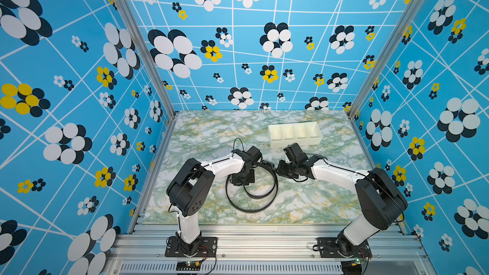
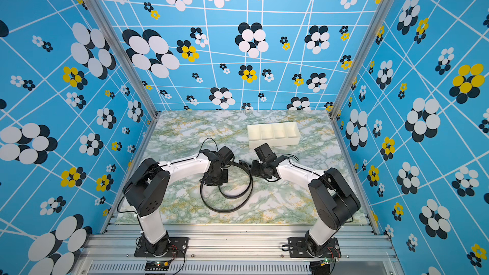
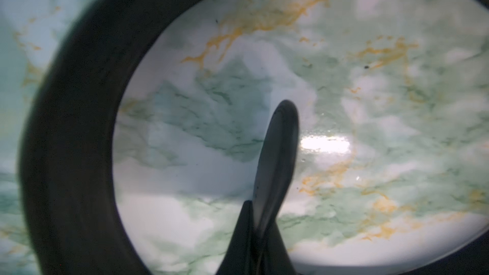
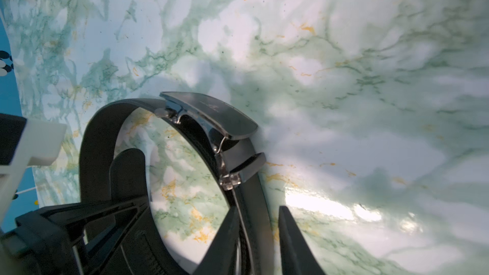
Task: Place the belts into the storage roll
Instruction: Roll the belt at the center of the board.
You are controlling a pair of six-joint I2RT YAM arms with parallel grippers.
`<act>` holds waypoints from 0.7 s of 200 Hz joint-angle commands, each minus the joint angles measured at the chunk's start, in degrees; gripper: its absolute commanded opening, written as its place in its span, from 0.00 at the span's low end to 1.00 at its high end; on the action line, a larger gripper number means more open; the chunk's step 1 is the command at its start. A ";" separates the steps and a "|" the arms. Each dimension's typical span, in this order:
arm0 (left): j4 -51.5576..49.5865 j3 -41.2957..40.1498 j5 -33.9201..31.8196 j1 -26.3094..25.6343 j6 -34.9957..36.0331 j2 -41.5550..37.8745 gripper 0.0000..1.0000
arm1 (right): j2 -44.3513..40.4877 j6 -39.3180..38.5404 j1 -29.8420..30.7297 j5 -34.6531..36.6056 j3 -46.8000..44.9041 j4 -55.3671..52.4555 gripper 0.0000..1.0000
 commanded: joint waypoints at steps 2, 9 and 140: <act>-3.90 2.06 -3.95 -0.90 10.38 0.46 0.00 | 1.72 -2.41 -0.35 -0.92 1.93 -3.14 0.29; -3.69 2.20 -4.46 -0.99 12.16 0.39 0.00 | 2.26 -2.68 -0.34 -0.84 2.50 -3.76 0.29; 3.86 -4.75 -4.68 -1.16 29.93 -8.80 0.06 | 13.30 -3.81 -0.96 -0.78 9.62 -5.23 0.00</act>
